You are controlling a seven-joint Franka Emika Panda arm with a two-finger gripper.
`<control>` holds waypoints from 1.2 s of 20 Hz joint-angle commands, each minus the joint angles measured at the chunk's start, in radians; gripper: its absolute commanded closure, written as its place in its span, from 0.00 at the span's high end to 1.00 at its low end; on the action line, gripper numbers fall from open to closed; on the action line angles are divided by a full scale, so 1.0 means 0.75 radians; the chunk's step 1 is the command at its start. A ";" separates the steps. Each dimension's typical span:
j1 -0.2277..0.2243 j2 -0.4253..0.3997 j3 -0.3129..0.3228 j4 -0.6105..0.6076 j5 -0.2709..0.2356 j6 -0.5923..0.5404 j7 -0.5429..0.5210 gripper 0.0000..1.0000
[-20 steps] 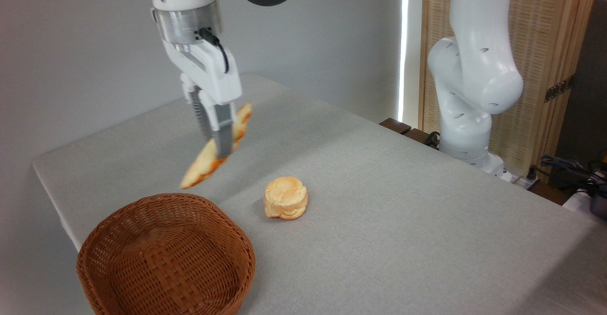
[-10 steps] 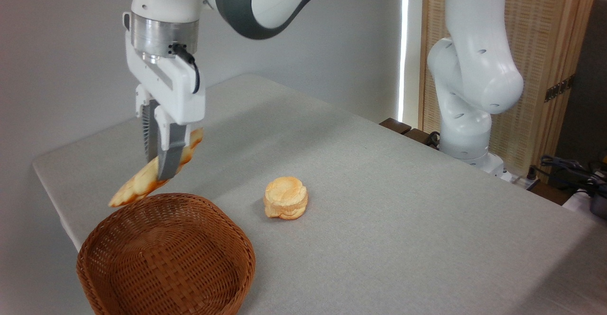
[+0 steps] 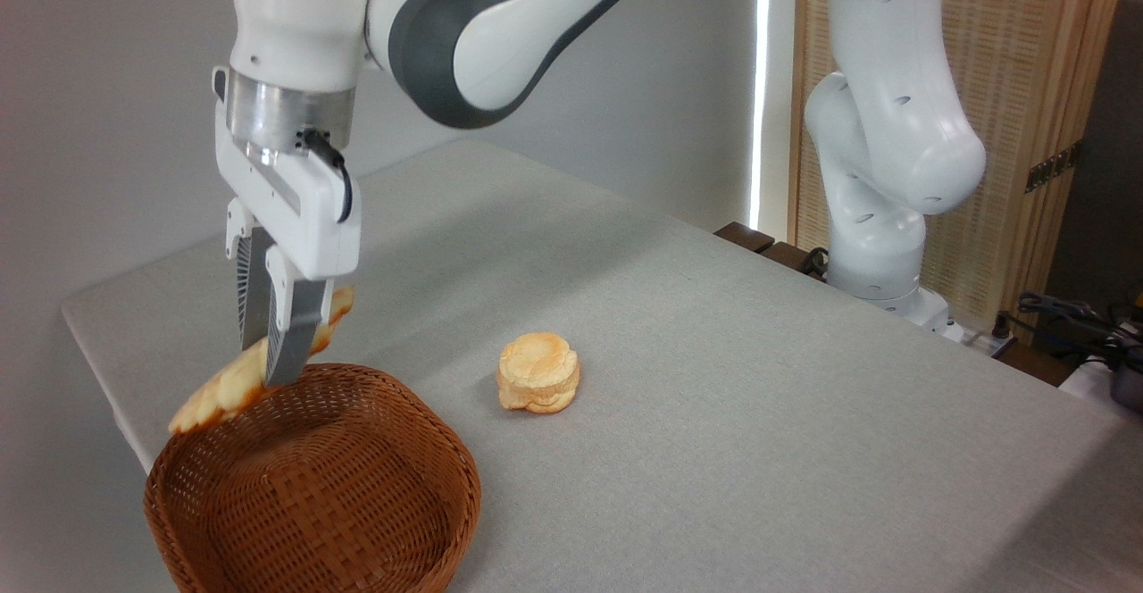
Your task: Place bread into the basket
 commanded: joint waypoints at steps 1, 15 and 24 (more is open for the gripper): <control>0.000 0.023 0.007 0.015 -0.022 0.045 0.008 1.00; 0.002 -0.024 0.032 0.147 0.002 -0.406 -0.096 1.00; -0.004 -0.041 0.081 0.168 0.127 -0.654 -0.098 1.00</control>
